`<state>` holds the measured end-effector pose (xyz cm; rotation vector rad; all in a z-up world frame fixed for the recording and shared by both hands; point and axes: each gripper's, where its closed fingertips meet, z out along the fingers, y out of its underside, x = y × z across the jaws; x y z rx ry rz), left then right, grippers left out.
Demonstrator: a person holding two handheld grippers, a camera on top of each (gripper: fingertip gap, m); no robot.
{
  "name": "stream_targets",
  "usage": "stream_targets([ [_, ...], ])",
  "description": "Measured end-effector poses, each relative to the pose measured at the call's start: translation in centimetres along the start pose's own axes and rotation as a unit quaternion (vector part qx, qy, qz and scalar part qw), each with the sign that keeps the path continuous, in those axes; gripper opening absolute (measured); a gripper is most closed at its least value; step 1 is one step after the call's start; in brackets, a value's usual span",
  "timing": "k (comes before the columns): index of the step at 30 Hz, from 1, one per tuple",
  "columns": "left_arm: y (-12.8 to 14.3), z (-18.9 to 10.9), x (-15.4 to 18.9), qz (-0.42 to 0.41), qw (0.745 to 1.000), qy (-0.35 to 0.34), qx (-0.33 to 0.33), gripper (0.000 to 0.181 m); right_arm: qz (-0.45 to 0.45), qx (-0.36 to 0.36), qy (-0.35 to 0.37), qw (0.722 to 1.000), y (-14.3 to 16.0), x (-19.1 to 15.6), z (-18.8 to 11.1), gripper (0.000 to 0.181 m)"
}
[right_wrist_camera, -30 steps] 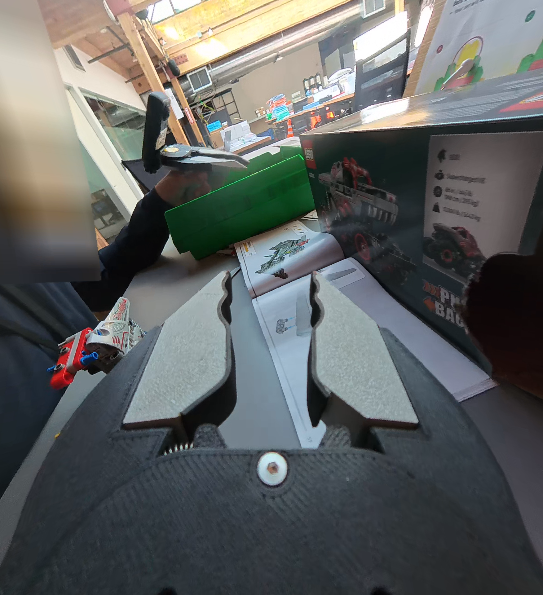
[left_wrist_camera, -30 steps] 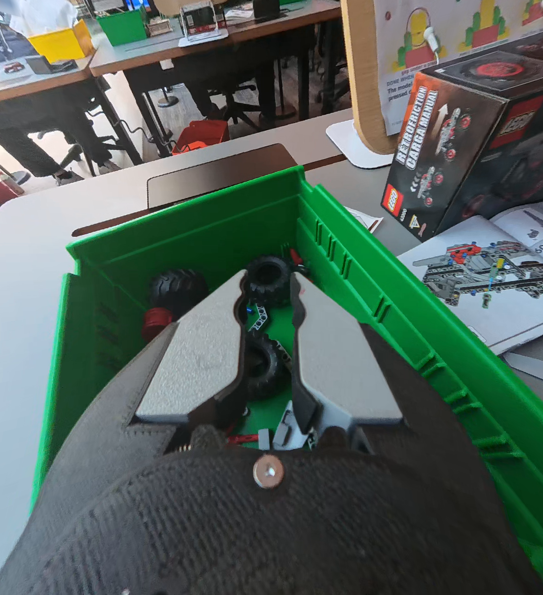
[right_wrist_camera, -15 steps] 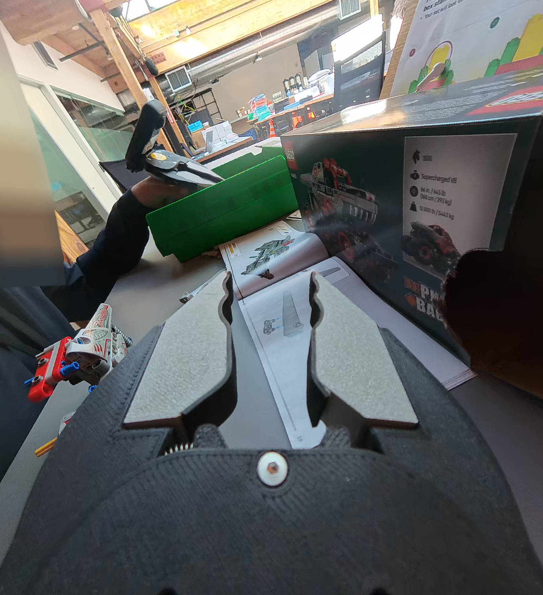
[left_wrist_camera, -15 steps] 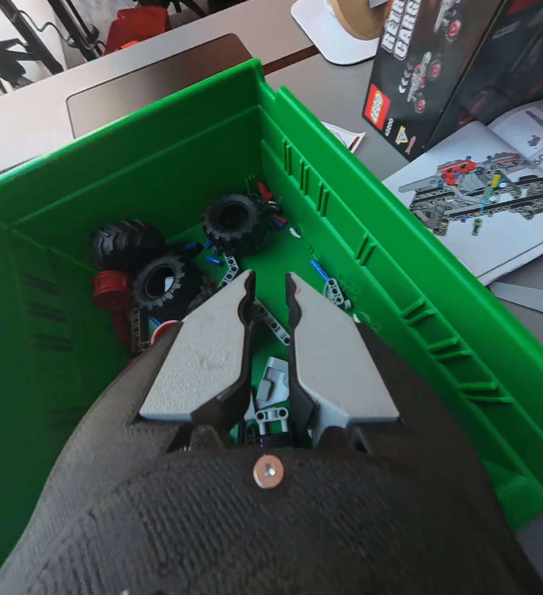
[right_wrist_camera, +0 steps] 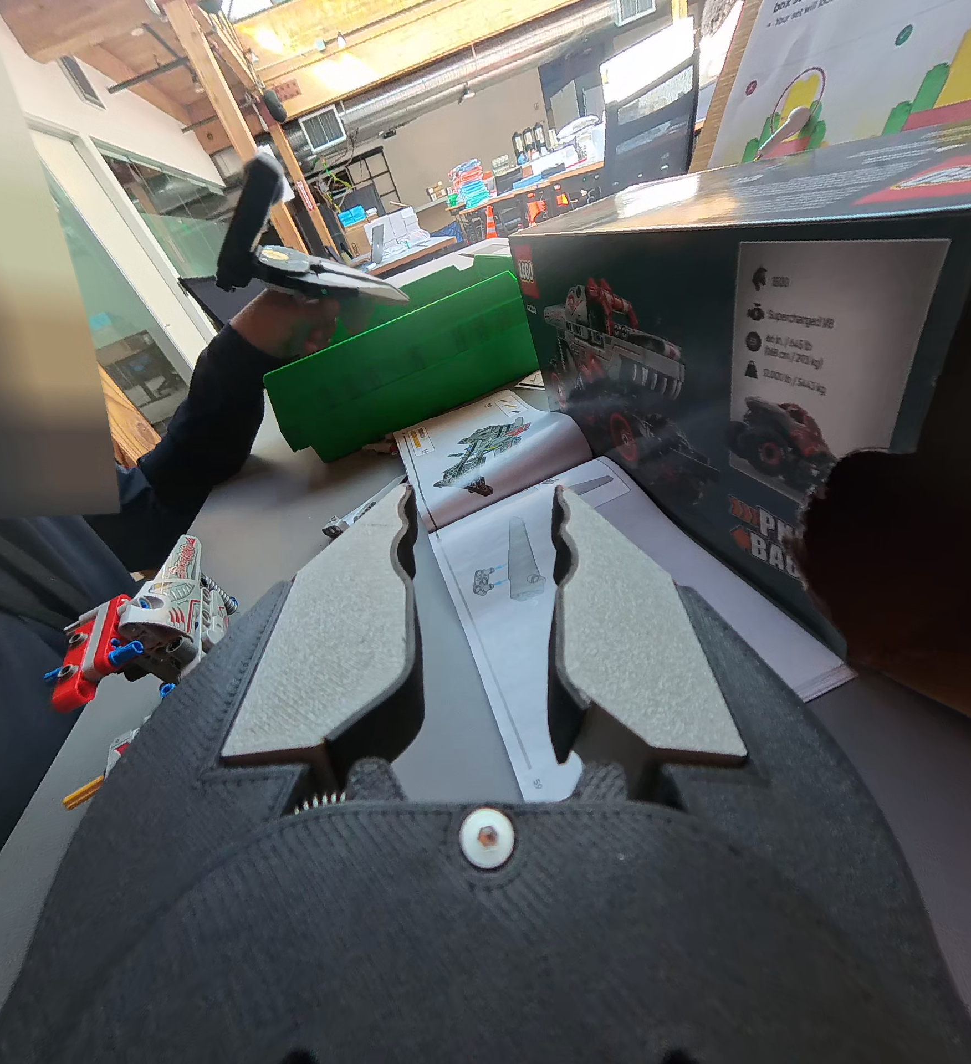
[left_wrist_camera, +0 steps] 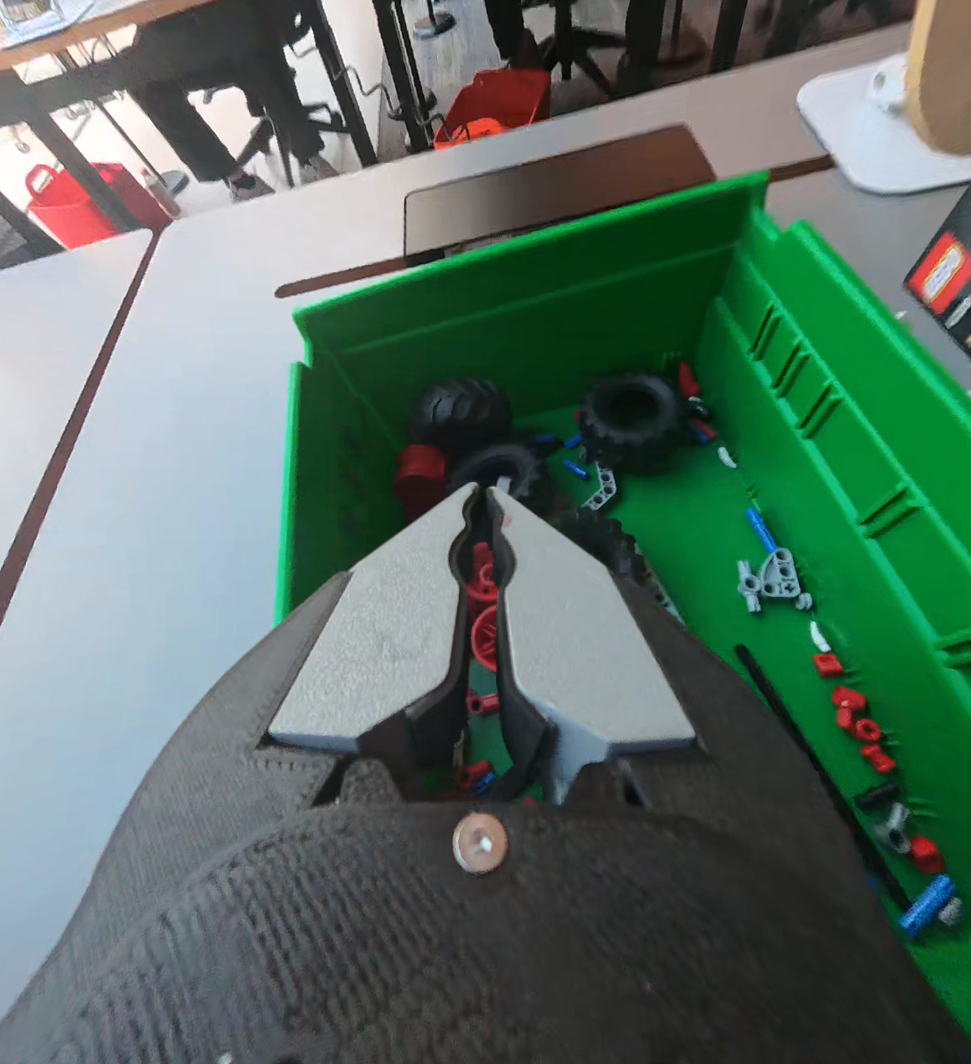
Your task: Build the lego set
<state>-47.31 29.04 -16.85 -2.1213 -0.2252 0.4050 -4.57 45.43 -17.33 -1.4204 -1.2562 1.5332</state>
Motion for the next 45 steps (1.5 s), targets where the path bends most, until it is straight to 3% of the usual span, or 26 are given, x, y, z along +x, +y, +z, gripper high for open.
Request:
stream_targets([
  [5,4.1,2.3,1.9,0.045,0.994,0.013,-0.103,0.0,-0.001,-0.001,-0.002,1.0,0.0,-0.1,0.0,0.044],
  [7,3.5,2.4,2.5,0.056,0.994,0.021,-0.09,0.0,-0.002,-0.003,-0.004,1.0,0.1,-0.2,0.1,0.044],
  [10,-0.3,0.2,6.5,-0.036,0.982,0.185,-0.001,0.0,-0.006,-0.007,-0.008,1.0,0.2,-0.3,0.1,0.044],
  [11,-1.8,-0.5,6.4,-0.074,0.974,0.212,0.034,0.0,-0.007,-0.007,-0.008,1.0,0.2,-0.4,0.1,0.044],
  [14,-2.9,-0.3,1.8,-0.087,0.987,0.108,0.082,0.0,-0.009,-0.008,-0.009,1.0,0.2,-0.4,0.2,0.044],
  [16,-2.3,0.2,0.0,-0.064,0.994,0.045,0.076,0.0,-0.009,-0.008,-0.01,1.0,0.2,-0.5,0.2,0.043],
  [23,4.9,4.2,2.4,0.048,0.991,0.011,-0.122,0.0,-0.011,-0.01,-0.011,1.0,0.3,-0.5,0.2,0.043],
  [24,4.4,4.0,4.3,0.052,0.99,0.067,-0.108,0.0,-0.012,-0.011,-0.012,1.0,0.3,-0.6,0.2,0.043],
  [25,3.3,3.3,6.8,0.022,0.986,0.146,-0.081,0.0,-0.012,-0.012,-0.012,1.0,0.3,-0.6,0.2,0.043],
  [26,1.9,2.7,7.6,-0.02,0.981,0.184,-0.054,0.0,-0.013,-0.013,-0.013,1.0,0.3,-0.6,0.3,0.043],
  [27,0.9,2.5,7.0,-0.045,0.983,0.174,-0.034,0.0,-0.013,-0.013,-0.014,1.0,0.4,-0.6,0.3,0.043],
  [30,0.5,3.2,1.3,0.003,1.0,0.01,-0.008,0.0,-0.012,-0.012,-0.014,1.0,0.3,-0.6,0.2,0.043],
  [31,0.6,3.4,0.6,0.018,1.0,-0.01,-0.005,0.0,-0.011,-0.012,-0.014,1.0,0.3,-0.6,0.2,0.043],
  [33,1.4,4.1,1.1,0.024,0.999,0.008,-0.026,0.02,-0.011,-0.011,-0.014,1.0,0.3,-0.6,0.2,0.043],
  [38,3.8,6.3,1.7,0.042,0.99,0.034,-0.129,0.041,-0.015,-0.009,-0.014,1.0,0.3,-0.7,0.2,0.042],
  [42,4.9,7.6,2.0,0.058,0.979,0.062,-0.184,0.024,-0.017,-0.009,-0.016,1.0,0.3,-0.9,0.2,0.041],
  [45,1.3,6.3,2.3,0.031,0.992,0.091,-0.085,0.019,-0.019,-0.012,-0.021,1.0,0.4,-1.1,0.3,0.041],
])
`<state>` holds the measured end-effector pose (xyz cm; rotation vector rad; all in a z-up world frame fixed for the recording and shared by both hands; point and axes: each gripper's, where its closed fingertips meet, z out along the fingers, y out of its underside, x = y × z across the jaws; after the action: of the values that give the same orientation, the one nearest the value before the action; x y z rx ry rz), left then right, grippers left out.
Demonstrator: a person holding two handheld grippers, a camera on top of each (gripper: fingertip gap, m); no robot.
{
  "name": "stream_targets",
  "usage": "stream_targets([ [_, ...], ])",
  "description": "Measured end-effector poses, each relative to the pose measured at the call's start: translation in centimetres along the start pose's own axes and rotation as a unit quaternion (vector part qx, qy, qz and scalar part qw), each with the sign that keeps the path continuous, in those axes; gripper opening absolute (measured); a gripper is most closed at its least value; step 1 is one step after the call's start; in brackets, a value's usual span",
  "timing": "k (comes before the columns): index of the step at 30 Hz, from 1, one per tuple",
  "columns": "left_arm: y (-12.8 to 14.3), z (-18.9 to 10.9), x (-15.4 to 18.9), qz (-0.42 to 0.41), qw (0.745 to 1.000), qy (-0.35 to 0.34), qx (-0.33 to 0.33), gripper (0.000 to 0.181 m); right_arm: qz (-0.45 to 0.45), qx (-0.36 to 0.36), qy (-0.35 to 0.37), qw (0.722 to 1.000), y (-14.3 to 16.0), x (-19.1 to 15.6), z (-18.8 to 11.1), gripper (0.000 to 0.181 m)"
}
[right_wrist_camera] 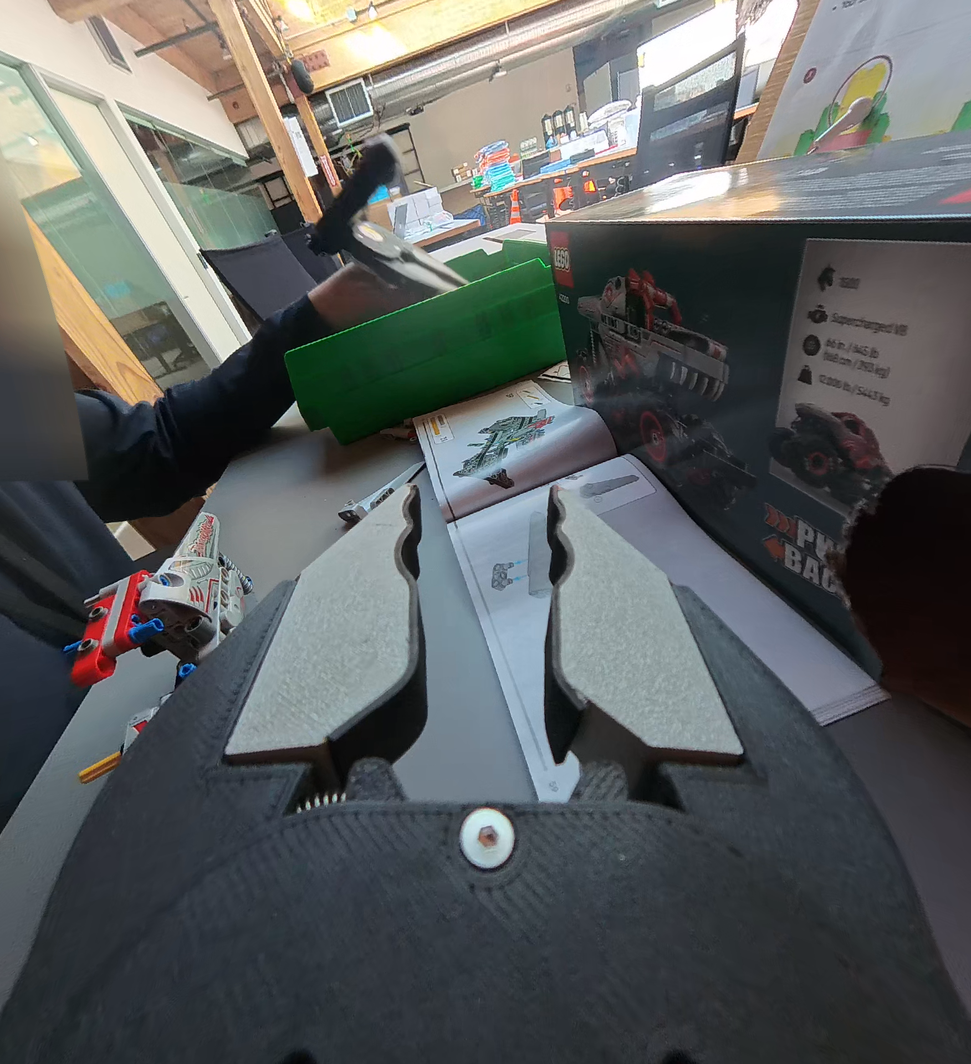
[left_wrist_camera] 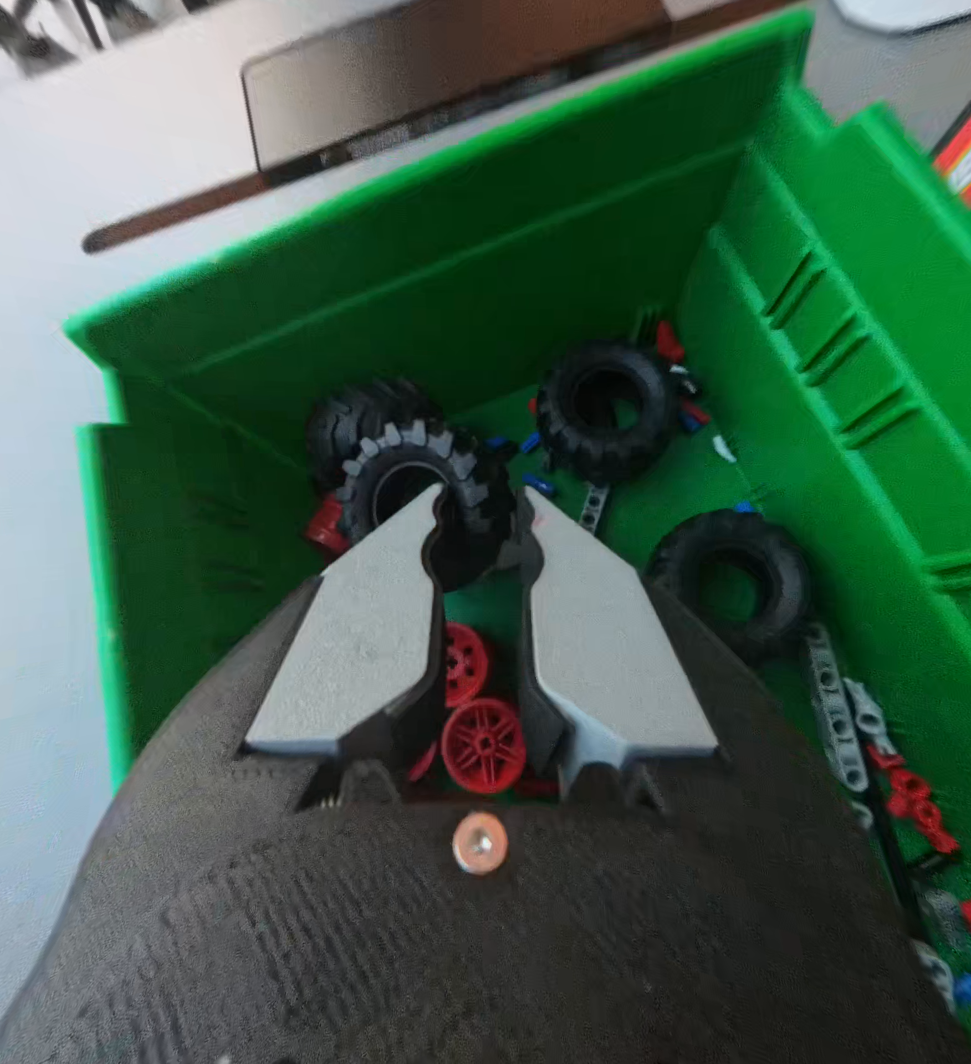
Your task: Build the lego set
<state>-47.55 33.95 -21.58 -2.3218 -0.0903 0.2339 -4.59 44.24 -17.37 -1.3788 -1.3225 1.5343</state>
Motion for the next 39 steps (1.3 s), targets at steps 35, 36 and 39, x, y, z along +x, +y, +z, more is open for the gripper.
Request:
stream_targets([
  [35,-2.4,-7.5,0.5,-0.01,0.991,0.005,0.135,0.033,0.022,0.016,-0.005,1.0,-0.4,0.3,-0.4,0.042],
  [36,-2.0,-7.8,0.6,-0.006,0.992,0.009,0.127,0.034,0.025,0.02,-0.005,0.999,-0.5,0.4,-0.5,0.043],
  [39,-1.1,-8.6,1.3,0.03,0.992,0.019,0.121,0.03,0.034,0.03,-0.007,0.999,-0.8,0.5,-0.7,0.043],
])
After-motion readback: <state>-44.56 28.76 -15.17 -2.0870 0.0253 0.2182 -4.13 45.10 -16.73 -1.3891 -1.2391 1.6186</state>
